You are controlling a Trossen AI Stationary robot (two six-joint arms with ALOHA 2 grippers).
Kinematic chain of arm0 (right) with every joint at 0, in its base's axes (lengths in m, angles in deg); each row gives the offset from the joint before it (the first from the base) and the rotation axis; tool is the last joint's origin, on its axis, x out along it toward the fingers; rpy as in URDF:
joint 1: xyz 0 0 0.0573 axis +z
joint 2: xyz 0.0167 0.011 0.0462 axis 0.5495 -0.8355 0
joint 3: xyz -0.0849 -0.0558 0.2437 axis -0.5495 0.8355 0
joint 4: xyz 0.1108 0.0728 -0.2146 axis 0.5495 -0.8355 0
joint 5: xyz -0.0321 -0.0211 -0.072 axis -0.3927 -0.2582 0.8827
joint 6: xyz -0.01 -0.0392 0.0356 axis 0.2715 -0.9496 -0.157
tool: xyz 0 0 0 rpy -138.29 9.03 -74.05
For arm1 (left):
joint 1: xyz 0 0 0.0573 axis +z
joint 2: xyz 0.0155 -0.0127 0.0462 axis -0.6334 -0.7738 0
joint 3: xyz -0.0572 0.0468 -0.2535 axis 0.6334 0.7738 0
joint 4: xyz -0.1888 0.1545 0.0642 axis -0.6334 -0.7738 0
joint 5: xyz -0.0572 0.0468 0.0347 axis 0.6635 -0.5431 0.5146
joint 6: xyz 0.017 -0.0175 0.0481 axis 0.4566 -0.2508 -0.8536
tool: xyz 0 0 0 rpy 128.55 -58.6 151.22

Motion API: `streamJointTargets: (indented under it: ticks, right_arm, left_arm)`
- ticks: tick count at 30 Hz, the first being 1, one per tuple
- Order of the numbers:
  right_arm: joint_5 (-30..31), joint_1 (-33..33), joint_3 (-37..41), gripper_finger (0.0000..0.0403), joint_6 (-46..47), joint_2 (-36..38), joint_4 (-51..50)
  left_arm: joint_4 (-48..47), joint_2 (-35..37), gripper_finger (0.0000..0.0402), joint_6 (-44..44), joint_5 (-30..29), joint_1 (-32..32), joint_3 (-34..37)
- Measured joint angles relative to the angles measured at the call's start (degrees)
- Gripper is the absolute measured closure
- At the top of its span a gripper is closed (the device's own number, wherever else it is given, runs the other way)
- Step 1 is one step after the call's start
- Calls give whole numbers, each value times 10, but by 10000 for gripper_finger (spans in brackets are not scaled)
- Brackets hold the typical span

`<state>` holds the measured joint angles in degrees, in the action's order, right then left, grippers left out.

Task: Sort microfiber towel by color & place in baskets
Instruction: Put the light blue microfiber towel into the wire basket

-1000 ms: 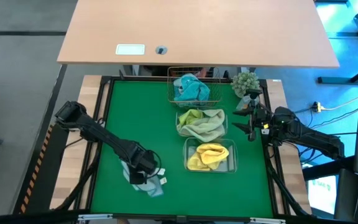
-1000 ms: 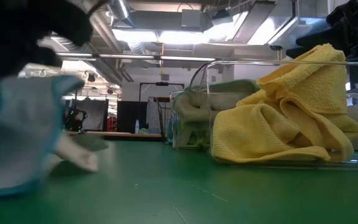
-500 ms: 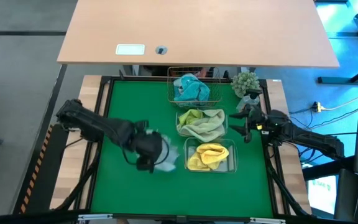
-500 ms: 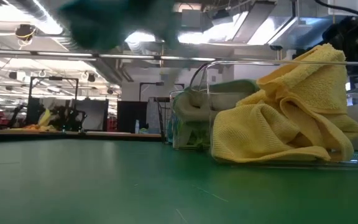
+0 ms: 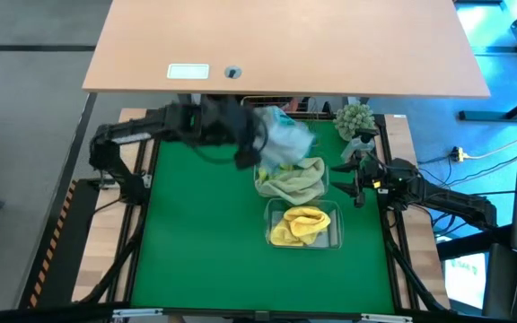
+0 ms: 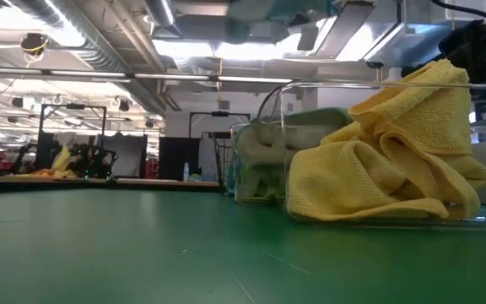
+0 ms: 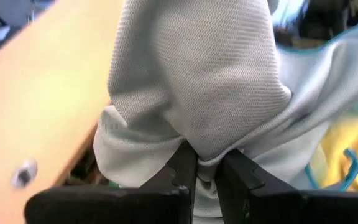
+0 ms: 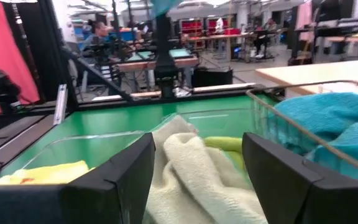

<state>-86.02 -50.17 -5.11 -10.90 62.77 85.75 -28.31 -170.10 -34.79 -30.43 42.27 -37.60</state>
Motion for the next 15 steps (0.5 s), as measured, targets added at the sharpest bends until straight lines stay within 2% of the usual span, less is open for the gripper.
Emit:
streamJointTargets:
  ticks: [5,10,15]
  right_arm:
    - [-37,0,0,162,7,0,4]
    - [-42,0,0,162,19,0,3]
    - [-22,0,0,162,20,0,3]
  left_arm:
    - [99,-21,367,-41,94,97,0]
    - [136,-64,367,-44,167,173,0]
    - [141,-125,367,-44,185,221,0]
